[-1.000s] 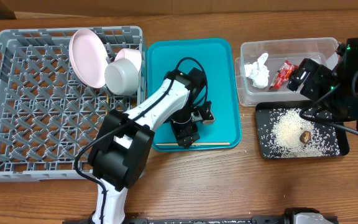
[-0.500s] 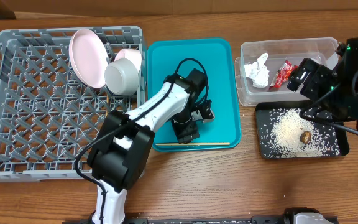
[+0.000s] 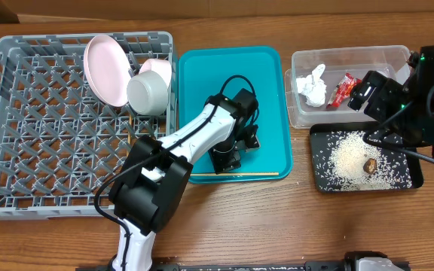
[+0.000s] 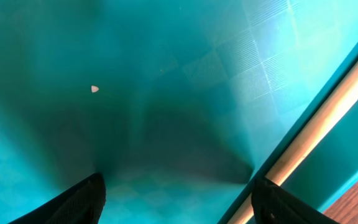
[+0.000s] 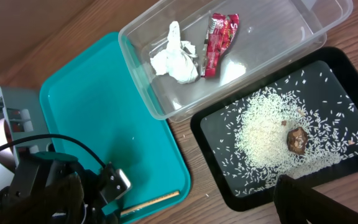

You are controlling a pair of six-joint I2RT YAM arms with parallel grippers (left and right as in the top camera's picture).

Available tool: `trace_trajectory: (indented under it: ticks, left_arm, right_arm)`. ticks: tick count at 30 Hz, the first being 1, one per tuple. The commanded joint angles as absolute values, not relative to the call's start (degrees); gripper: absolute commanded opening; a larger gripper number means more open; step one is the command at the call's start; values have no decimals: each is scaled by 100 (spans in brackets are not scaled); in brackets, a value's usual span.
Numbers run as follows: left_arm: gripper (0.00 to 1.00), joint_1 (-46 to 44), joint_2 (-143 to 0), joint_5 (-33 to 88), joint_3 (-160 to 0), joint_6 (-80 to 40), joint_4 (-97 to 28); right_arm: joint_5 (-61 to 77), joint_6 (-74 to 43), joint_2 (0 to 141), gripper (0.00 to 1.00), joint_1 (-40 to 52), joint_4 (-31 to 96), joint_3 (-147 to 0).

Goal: Sort waste into correct bins and load items into the dishwasher
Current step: 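Return the left gripper to the second chopstick on the teal tray, then grasp the second chopstick with the left gripper and lift it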

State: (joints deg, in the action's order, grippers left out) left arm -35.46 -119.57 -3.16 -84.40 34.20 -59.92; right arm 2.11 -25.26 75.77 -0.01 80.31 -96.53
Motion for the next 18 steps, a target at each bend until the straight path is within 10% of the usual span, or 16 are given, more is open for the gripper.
trace_trajectory:
  ticks: [1, 18]
  left_arm:
    - [78, -3623, -11631, -469, -8482, 3256, -6018]
    - [93, -4093, -11128, -764, -8272, 3061, -6088]
  right_arm:
    - [137, -2534, 7579, 100, -12, 8007, -9736]
    - [137, -2534, 7579, 100, -12, 8007, -9736]
